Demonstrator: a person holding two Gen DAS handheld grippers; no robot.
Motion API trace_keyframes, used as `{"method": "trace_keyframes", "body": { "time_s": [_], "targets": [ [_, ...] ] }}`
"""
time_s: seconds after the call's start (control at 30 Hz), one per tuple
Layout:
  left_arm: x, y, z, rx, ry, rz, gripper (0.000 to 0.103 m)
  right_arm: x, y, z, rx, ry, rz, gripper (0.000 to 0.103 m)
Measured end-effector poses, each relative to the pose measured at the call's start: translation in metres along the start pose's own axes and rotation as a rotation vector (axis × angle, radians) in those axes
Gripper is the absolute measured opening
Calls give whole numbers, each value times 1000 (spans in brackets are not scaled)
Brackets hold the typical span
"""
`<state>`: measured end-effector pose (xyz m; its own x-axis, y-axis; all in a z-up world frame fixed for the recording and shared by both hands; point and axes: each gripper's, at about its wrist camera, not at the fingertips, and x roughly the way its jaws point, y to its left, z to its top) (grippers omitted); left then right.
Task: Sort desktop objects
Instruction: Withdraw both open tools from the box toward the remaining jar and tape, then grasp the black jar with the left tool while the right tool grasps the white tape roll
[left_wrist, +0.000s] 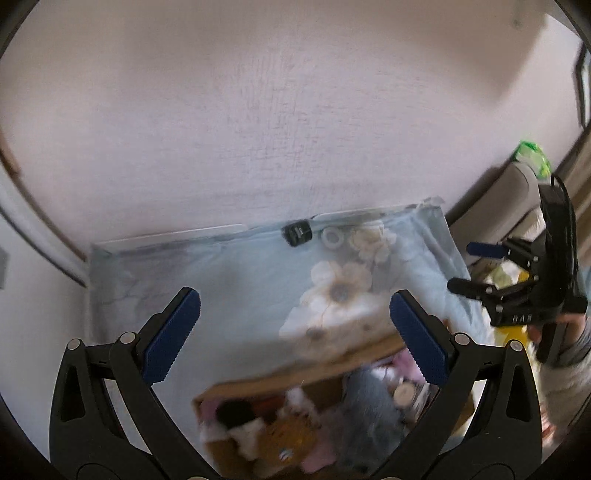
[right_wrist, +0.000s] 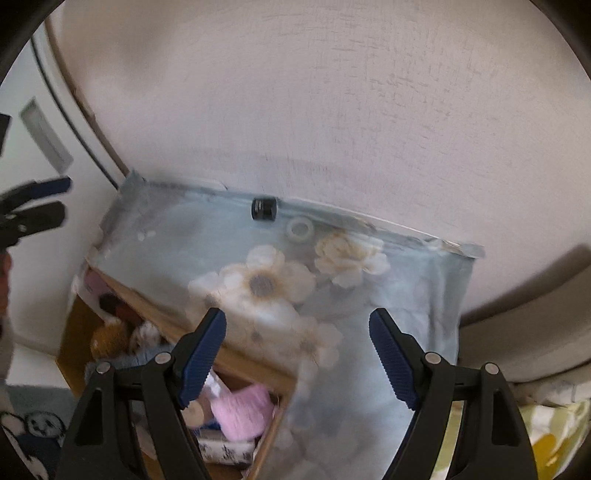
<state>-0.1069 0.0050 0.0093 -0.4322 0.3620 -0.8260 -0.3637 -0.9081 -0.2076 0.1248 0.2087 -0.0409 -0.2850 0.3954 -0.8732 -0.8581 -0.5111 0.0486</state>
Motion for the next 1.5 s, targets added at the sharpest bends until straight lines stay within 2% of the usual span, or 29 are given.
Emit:
{"method": "trace_keyframes", "body": {
  "time_s": [0.13,0.23,0.33,0.4,0.47,0.53,0.6,0.73,0.87,0.97,1.03,1.07,1.13,1.5],
  "targets": [
    [51,5,18,-93,65,-12,102,26,-13,15,-47,-53,2,77],
    [100,5,30,-165,124,-8,99,63,-18,23,-100,-56,0,77],
    [144,-1,39,-224,162,14,97,102,-18,24,-140,-59,62,77],
    [169,-2,41,-266,190,32,96,120,-14,23,-188,-59,66,77],
    [189,-2,43,-307,214,42,91,140,-9,22,-229,-53,63,75],
    [205,1,42,-340,226,72,88,153,-7,22,-239,-49,61,69],
    [217,4,41,-357,233,102,87,162,-7,23,-226,-51,62,68],
    [233,6,39,-378,243,136,83,174,-4,26,-209,-70,63,67],
    [243,9,36,-402,244,145,81,183,-3,32,-187,-60,60,62],
    [246,14,33,-433,233,148,73,189,-4,36,-157,-61,54,56],
    [250,15,31,-444,235,136,60,190,-1,37,-166,-72,33,50],
    [250,15,31,-442,236,133,56,190,1,37,-176,-77,21,40],
    [250,12,31,-415,231,138,31,189,4,37,-194,-84,13,38],
    [235,11,29,-386,244,118,31,170,4,29,-218,-77,45,38]
  ]
}}
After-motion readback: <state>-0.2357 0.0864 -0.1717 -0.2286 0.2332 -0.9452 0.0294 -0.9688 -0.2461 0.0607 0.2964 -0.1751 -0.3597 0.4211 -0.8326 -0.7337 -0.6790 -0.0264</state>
